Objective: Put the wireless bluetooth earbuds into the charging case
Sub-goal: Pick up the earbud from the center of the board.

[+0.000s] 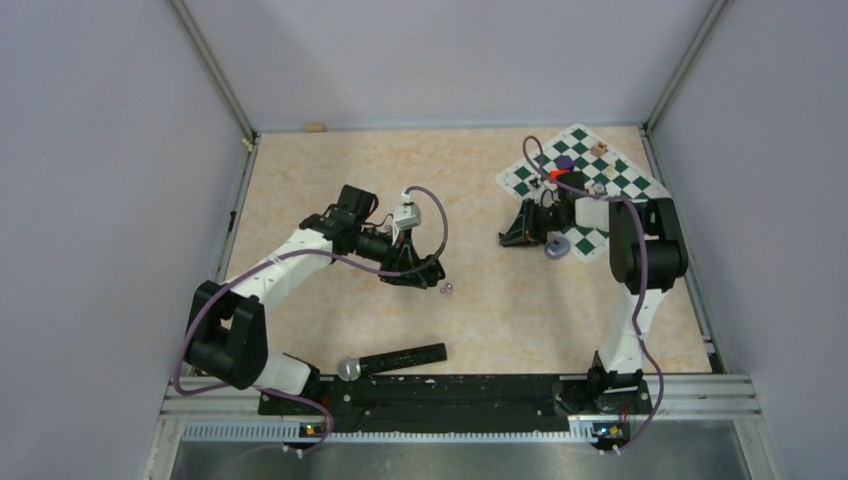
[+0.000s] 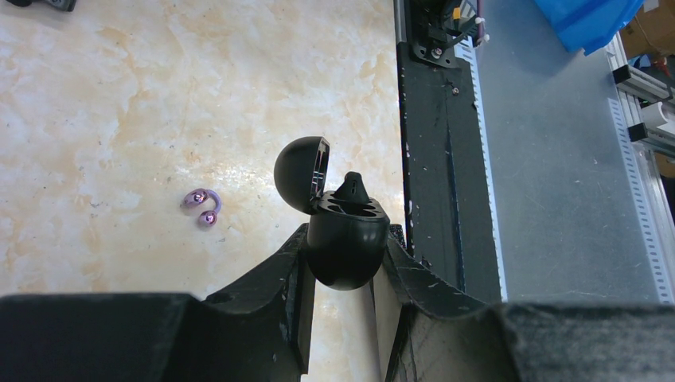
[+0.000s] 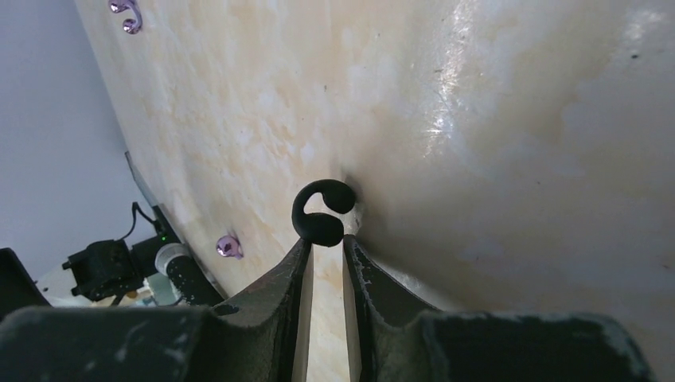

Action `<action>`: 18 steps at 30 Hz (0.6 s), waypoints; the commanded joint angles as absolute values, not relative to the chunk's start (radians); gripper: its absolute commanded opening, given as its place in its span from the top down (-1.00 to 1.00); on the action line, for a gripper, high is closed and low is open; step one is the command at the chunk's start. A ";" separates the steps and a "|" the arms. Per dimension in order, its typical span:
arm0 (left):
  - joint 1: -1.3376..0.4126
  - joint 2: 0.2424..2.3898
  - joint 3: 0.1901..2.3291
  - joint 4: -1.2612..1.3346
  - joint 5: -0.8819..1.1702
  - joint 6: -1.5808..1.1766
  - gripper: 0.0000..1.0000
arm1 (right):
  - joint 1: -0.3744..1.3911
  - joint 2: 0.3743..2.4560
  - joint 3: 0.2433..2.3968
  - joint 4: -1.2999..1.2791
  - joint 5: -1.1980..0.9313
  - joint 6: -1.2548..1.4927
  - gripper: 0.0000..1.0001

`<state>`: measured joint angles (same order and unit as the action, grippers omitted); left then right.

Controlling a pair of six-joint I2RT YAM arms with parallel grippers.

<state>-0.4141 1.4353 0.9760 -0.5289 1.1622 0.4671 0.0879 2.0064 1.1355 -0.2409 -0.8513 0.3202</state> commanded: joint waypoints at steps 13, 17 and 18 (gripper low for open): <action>-0.414 1.416 1.003 -0.528 1.193 0.484 1.00 | 0.089 1.781 1.208 -0.331 -0.642 0.167 0.58; -0.414 1.413 1.005 -0.529 1.192 0.482 1.00 | 0.091 1.757 1.157 -0.227 -0.587 0.167 0.53; -0.413 1.413 1.005 -0.529 1.193 0.481 1.00 | 0.094 1.753 1.144 -0.201 -0.564 0.164 0.51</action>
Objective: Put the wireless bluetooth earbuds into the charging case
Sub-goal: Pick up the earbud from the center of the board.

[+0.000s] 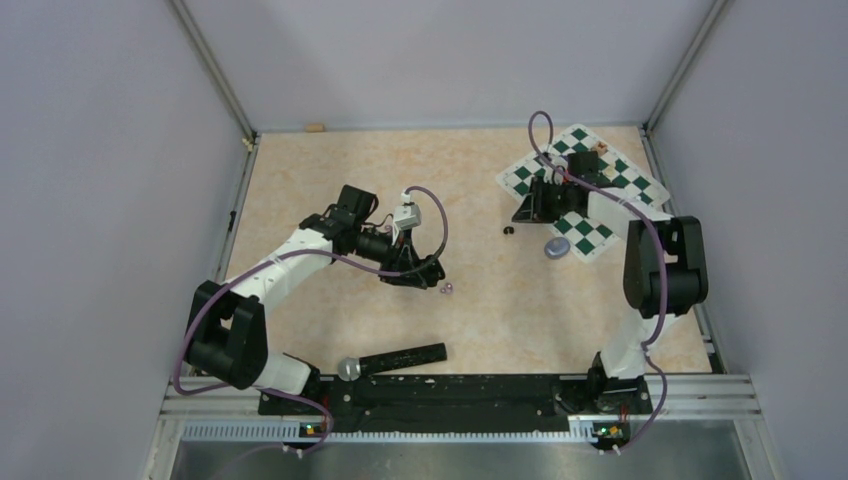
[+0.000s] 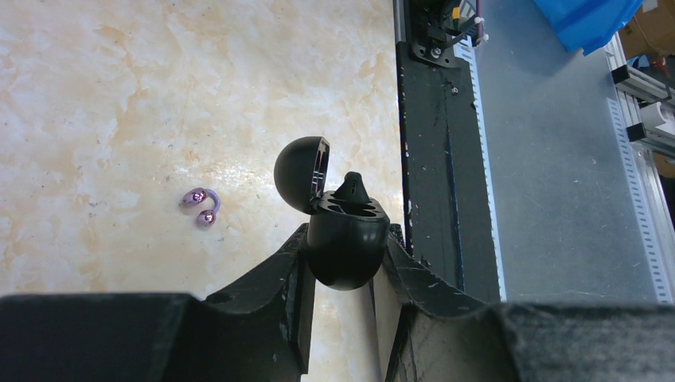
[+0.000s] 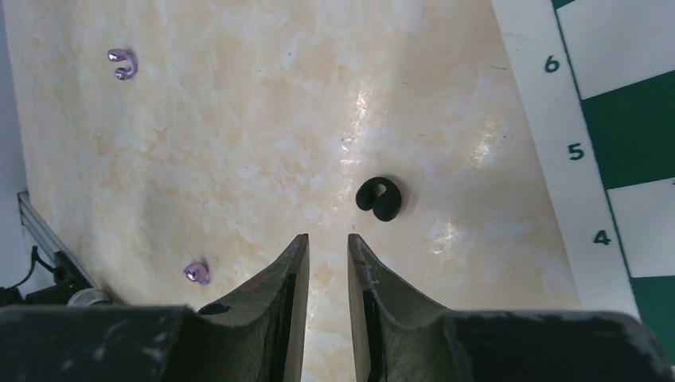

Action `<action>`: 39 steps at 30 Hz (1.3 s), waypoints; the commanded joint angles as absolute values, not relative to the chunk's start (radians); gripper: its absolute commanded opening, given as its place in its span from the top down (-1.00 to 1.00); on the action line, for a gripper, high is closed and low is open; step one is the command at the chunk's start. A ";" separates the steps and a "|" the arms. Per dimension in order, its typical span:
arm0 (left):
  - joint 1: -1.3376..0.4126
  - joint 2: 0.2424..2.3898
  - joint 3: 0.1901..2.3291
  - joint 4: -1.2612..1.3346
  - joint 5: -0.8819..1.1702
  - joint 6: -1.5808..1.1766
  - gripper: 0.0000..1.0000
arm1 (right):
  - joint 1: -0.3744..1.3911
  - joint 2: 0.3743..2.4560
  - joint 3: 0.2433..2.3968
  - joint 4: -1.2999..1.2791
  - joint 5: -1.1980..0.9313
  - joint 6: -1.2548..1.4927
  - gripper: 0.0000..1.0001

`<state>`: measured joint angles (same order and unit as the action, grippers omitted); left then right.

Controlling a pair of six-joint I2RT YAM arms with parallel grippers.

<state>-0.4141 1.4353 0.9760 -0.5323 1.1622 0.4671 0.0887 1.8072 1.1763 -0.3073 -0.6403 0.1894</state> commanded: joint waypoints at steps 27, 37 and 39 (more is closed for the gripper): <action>-0.414 1.414 1.007 -0.534 1.192 0.485 1.00 | 0.123 1.924 1.197 -0.242 -0.471 0.119 0.85; -0.414 1.411 1.006 -0.534 1.189 0.486 1.00 | 0.156 1.931 1.207 -0.271 -0.480 0.111 0.87; -0.413 1.411 1.006 -0.534 1.188 0.486 1.00 | 0.156 1.930 1.205 -0.274 -0.478 0.111 0.88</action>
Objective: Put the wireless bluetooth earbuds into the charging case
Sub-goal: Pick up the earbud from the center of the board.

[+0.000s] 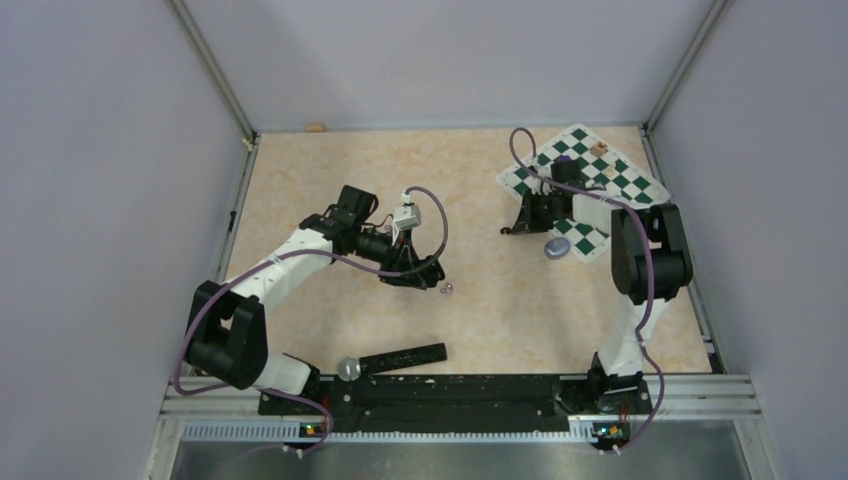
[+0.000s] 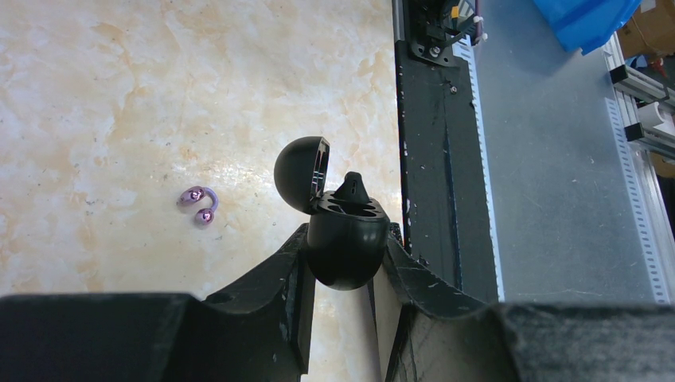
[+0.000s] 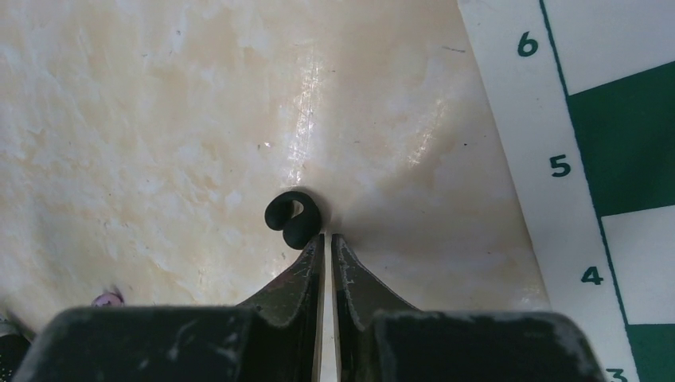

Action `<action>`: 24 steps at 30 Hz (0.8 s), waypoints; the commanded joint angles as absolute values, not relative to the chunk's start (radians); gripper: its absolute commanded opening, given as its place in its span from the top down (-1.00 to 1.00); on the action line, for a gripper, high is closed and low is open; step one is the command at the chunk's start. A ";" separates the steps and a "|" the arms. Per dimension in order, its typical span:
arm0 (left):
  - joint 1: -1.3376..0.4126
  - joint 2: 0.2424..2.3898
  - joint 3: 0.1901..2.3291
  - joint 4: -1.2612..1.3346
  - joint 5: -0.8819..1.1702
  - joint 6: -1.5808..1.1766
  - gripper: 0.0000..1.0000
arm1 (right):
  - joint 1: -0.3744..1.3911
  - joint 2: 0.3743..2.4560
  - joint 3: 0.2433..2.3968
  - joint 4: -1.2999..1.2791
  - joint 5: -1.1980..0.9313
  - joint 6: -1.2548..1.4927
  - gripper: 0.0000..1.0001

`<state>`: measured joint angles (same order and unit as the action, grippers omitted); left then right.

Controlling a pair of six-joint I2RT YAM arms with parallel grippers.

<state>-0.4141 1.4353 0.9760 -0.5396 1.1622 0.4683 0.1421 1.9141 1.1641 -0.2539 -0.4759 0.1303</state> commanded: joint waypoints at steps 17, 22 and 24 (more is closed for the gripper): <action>-0.414 1.421 1.009 -0.536 1.191 0.488 1.00 | 0.185 1.926 1.202 -0.279 -0.513 0.129 0.92; -0.414 1.418 1.011 -0.537 1.190 0.487 1.00 | 0.189 1.923 1.219 -0.317 -0.515 0.120 0.92; -0.414 1.417 1.009 -0.538 1.190 0.489 1.00 | 0.186 1.920 1.251 -0.369 -0.529 0.096 0.91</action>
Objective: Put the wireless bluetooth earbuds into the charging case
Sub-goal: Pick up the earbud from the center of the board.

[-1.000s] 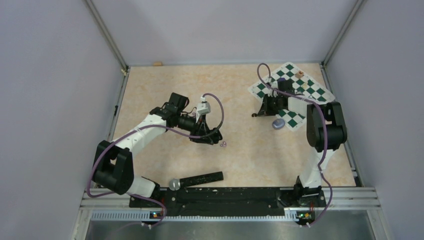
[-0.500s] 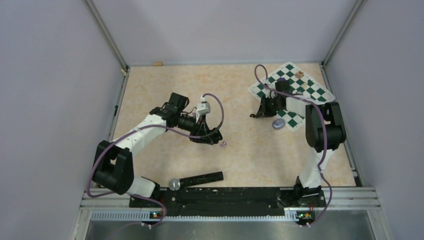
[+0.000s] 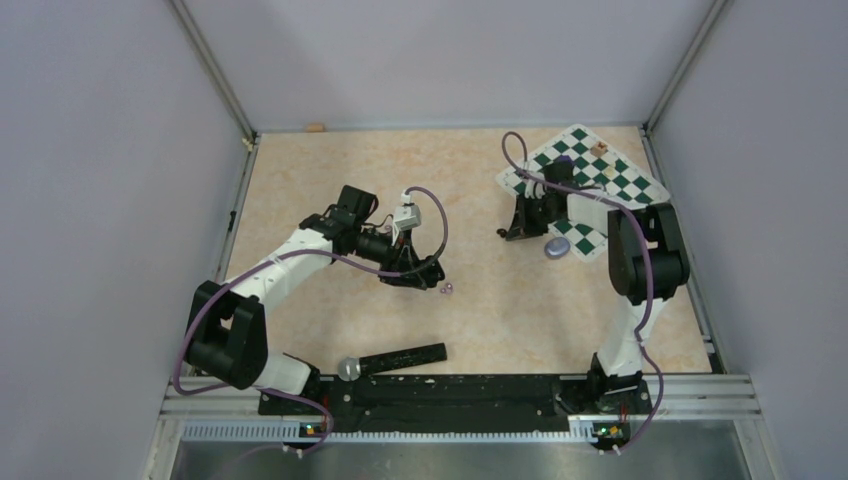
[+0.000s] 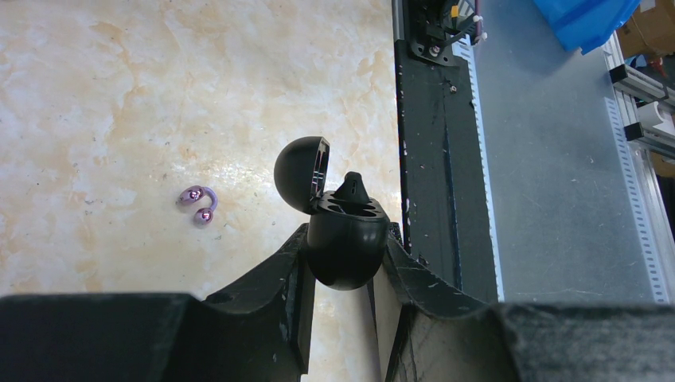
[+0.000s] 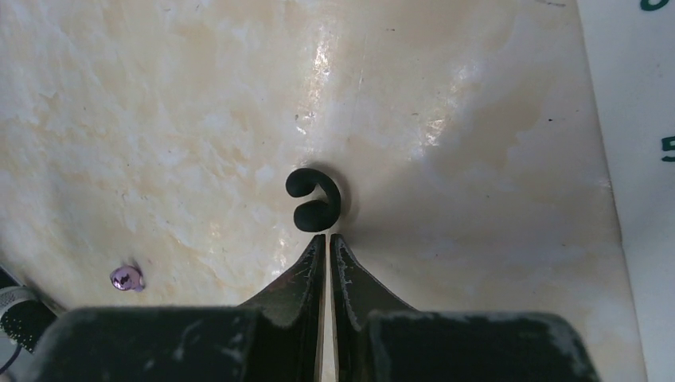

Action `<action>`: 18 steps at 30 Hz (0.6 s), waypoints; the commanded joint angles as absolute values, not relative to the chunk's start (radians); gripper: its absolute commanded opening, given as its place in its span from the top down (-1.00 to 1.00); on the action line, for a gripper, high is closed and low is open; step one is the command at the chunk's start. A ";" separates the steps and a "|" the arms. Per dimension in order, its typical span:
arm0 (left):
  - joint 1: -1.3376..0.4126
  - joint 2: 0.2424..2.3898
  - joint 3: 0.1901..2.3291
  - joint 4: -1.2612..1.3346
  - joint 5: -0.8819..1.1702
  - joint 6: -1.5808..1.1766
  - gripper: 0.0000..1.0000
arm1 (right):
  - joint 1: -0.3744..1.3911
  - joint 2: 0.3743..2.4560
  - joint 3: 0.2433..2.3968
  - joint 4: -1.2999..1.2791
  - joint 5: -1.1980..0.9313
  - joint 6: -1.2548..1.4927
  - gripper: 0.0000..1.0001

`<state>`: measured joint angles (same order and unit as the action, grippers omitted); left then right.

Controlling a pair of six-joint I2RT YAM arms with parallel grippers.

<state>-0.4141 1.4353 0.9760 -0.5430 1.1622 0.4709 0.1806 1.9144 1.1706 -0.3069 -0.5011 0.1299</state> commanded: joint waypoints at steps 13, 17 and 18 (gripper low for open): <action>-0.414 1.427 1.017 -0.547 1.192 0.492 1.00 | 0.163 1.954 1.400 -0.515 -0.545 -0.040 0.82; -0.414 1.431 1.028 -0.555 1.192 0.492 1.00 | 0.163 2.000 1.491 -0.578 -0.548 -0.101 0.81; -0.414 1.430 1.030 -0.558 1.192 0.494 1.00 | 0.162 2.002 1.497 -0.580 -0.556 -0.110 0.81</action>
<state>-0.4141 1.4353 0.9821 -0.5510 1.1622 0.4740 0.1680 1.9781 1.4139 -0.5385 -0.5499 -0.0315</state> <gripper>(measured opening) 0.344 0.095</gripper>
